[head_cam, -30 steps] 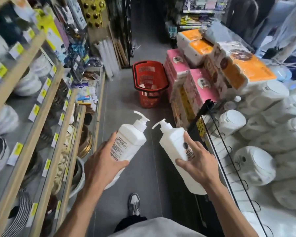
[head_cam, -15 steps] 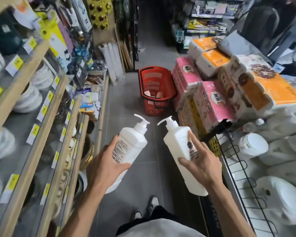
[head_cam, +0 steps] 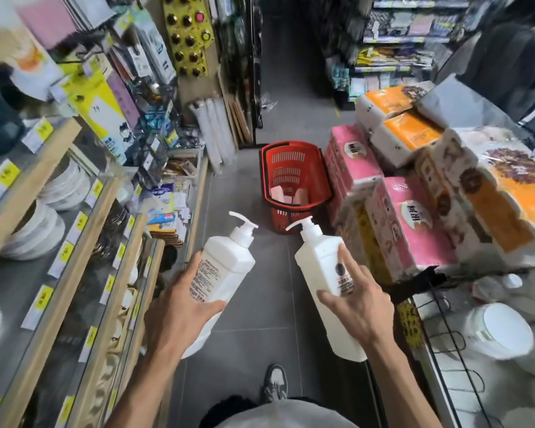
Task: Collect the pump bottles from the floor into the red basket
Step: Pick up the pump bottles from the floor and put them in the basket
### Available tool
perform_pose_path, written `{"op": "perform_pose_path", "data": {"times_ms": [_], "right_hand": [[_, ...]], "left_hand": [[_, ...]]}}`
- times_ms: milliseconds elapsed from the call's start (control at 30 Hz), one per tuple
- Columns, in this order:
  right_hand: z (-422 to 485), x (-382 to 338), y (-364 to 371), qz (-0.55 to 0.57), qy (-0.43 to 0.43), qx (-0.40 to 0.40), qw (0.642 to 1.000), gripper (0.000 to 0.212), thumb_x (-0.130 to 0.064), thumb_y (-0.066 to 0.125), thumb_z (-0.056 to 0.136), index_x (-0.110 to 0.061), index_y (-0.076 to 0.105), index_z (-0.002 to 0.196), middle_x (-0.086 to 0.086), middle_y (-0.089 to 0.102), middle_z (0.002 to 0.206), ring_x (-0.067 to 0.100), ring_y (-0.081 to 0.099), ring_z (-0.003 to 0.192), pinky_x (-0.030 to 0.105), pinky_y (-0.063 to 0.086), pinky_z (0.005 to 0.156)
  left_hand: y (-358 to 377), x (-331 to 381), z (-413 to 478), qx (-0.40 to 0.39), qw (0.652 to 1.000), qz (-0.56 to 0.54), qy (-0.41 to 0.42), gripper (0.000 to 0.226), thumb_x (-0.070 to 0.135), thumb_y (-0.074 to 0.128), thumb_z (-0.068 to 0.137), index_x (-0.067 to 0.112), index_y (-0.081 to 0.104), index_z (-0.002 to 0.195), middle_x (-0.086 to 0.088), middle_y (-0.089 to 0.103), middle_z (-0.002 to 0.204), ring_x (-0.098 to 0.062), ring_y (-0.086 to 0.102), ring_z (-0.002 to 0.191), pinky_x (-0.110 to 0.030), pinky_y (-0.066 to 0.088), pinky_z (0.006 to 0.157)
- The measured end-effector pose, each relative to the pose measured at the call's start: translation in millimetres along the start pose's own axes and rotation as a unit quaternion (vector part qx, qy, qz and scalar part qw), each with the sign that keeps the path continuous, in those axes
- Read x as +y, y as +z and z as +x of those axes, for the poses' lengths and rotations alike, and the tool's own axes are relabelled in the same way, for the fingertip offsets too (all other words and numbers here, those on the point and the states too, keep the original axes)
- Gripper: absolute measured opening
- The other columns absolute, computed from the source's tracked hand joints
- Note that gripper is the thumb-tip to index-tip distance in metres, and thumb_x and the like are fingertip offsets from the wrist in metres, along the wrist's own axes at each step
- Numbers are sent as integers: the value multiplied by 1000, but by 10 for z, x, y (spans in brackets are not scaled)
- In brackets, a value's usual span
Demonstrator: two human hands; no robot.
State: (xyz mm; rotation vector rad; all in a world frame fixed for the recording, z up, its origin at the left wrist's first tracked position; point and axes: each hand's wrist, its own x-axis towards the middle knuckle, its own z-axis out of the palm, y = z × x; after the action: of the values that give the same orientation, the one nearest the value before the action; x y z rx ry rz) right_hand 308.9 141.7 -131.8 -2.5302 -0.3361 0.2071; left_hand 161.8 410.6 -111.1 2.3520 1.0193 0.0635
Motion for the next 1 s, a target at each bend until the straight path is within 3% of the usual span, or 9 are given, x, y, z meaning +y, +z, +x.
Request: {"op": "perform_pose_path", "data": {"times_ms": [233,500,733,1000], "right_hand": [[548,-12,47,8,18,-1,1000,99,-52,76,72,-60,17,151,-13,55,111,21,64,90,38,50,73],[1151,-143,135,-5,54,2,999,98,-53,75,72,-64,13,147,-12,54,113,23,65,91,41,52,77],[1614,-494,194,-12,67,28,997,96,-54,75,73,-68,11,144,-16,52,110,23,65,89,36,44,69],[2088,-687,321,-5,73,31,997,99,-53,75,75,-71,3,141,-13,53,117,21,64,92,39,51,71]], "left_hand": [[161,201,499,-9,999,-31,-19,108,46,88,65,52,27,154,8,63,130,-25,63,104,-41,53,83],[212,368,1271,-38,999,-22,-7,107,50,86,68,53,23,154,11,60,138,-25,62,114,-42,52,87],[109,452,1955,-45,997,-61,6,104,40,87,71,50,26,155,9,60,137,-25,62,111,-39,50,83],[102,601,2643,-64,997,-40,25,104,46,86,71,47,27,156,8,60,138,-26,62,113,-36,46,78]]}}
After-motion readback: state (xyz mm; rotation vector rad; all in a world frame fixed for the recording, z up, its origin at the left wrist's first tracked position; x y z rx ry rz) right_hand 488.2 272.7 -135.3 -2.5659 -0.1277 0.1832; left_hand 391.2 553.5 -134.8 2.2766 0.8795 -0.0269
